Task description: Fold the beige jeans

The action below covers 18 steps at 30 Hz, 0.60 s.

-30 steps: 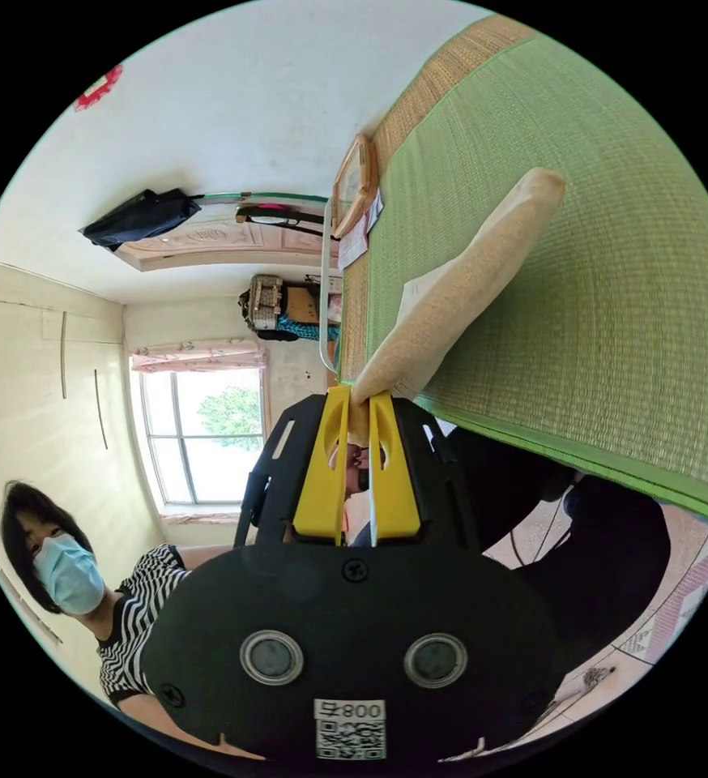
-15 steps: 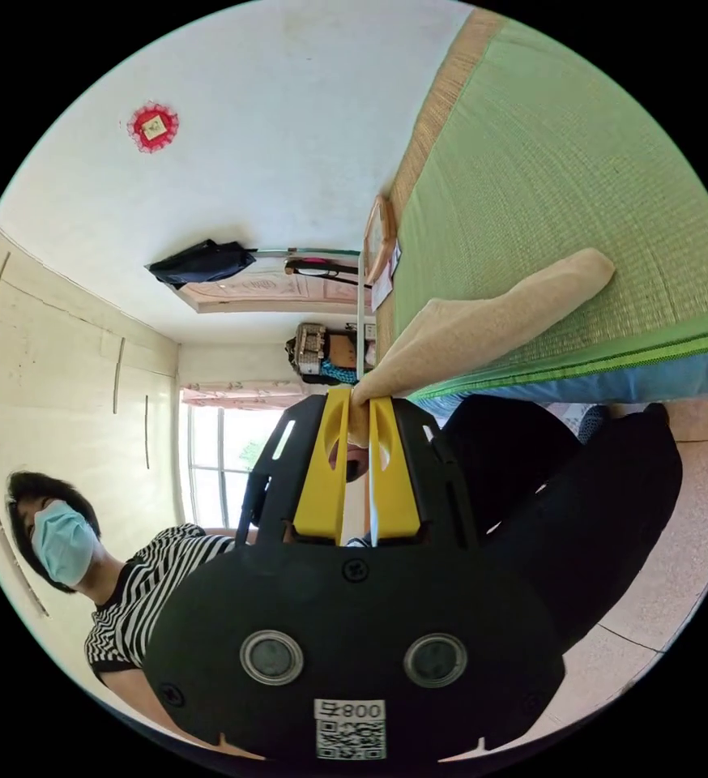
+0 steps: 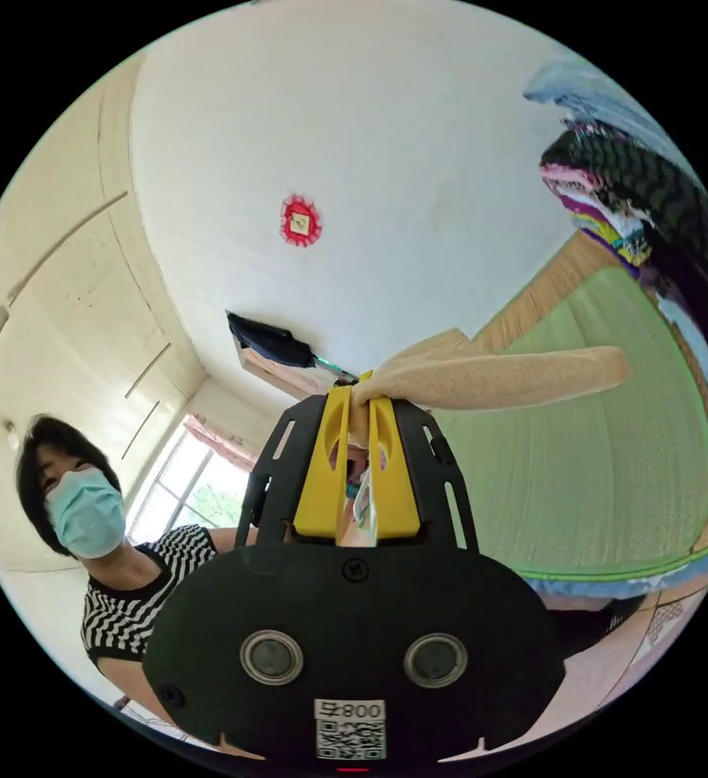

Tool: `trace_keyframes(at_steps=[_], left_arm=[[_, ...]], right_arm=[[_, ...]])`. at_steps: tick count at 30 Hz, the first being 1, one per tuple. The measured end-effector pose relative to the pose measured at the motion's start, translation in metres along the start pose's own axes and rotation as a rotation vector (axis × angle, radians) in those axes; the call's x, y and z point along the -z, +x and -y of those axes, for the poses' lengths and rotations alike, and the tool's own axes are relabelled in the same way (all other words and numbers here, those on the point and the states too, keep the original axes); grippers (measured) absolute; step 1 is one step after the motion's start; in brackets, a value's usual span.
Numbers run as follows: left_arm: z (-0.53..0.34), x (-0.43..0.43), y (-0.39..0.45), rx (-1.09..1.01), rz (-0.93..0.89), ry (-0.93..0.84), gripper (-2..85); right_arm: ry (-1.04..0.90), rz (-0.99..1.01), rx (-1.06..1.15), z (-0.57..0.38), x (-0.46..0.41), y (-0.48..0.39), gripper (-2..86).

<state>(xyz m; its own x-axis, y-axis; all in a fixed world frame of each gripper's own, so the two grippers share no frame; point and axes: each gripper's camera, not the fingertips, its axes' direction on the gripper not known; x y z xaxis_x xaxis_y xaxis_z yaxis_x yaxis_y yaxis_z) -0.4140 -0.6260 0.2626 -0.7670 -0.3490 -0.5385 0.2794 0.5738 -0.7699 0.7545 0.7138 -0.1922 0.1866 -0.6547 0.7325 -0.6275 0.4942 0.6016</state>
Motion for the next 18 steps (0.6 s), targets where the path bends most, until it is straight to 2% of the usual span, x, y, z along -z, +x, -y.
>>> trace_keyframes(at_steps=[5, 10, 13, 17, 18], left_arm=[[0.099, -0.213, 0.122, -0.257, -0.146, -0.170, 7.2], [0.142, -0.390, 0.185, -0.366, -0.179, -0.337, 7.2], [0.149, -0.490, 0.180, -0.353, -0.080, -0.462, 7.2], [0.141, -0.592, 0.136, -0.220, 0.204, -0.631, 7.2], [0.139, -0.601, 0.132, -0.205, 0.223, -0.643, 7.1]], right_arm=[[0.212, -0.096, 0.234, 0.103, 0.128, -0.115, 0.8], [0.328, -0.268, 0.285, 0.149, 0.227, -0.184, 1.1], [0.380, -0.337, 0.161, 0.153, 0.274, -0.176, 1.2], [0.379, -0.360, -0.194, 0.139, 0.310, -0.106, 1.7], [0.370, -0.370, -0.259, 0.137, 0.312, -0.095, 1.8]])
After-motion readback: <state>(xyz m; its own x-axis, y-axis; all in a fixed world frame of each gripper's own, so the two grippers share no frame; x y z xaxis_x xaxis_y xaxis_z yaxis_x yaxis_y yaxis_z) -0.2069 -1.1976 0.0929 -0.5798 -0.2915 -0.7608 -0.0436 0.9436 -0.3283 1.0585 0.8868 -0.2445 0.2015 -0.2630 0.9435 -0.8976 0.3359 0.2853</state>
